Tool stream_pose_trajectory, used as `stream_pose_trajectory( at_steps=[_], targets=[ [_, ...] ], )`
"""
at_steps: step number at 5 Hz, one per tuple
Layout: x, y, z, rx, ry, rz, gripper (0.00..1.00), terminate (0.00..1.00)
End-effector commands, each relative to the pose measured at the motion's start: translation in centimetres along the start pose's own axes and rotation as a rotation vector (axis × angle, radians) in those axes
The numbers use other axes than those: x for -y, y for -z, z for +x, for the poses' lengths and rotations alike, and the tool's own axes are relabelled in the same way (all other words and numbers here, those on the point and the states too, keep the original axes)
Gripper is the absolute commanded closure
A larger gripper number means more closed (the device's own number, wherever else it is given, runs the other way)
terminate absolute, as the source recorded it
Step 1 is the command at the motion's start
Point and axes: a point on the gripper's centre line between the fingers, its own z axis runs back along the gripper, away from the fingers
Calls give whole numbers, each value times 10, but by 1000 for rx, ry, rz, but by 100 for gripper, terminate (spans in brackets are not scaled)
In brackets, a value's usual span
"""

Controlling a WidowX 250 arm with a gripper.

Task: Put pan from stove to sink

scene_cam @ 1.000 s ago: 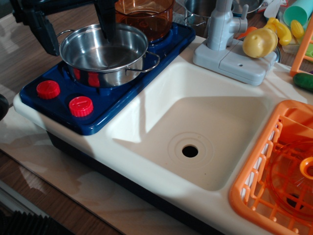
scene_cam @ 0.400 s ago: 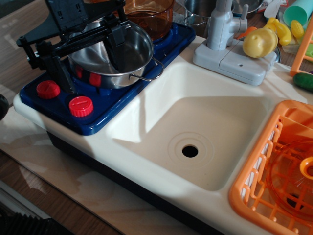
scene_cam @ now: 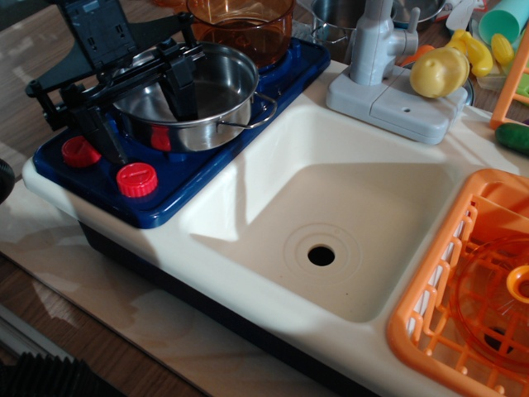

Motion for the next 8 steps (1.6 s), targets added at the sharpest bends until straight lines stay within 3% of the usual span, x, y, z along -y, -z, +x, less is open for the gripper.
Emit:
stream_pose_trajectory(
  at_steps=[1, 2, 3, 5, 6, 7, 8],
  targets=[
    [2, -3, -1, 46, 18, -6, 100, 0],
    [7, -9, -12, 74, 25, -9, 100, 0],
    [18, -15, -27, 116, 63, -62, 100, 0],
    [51, -9, -54, 138, 47, -40, 100, 0],
    [59, -6, -65, 87, 61, -34, 100, 0],
    [59, -2, -71, 82, 46, -57, 0, 0],
    [59, -2, -71, 82, 46, -57, 0, 0]
  ],
)
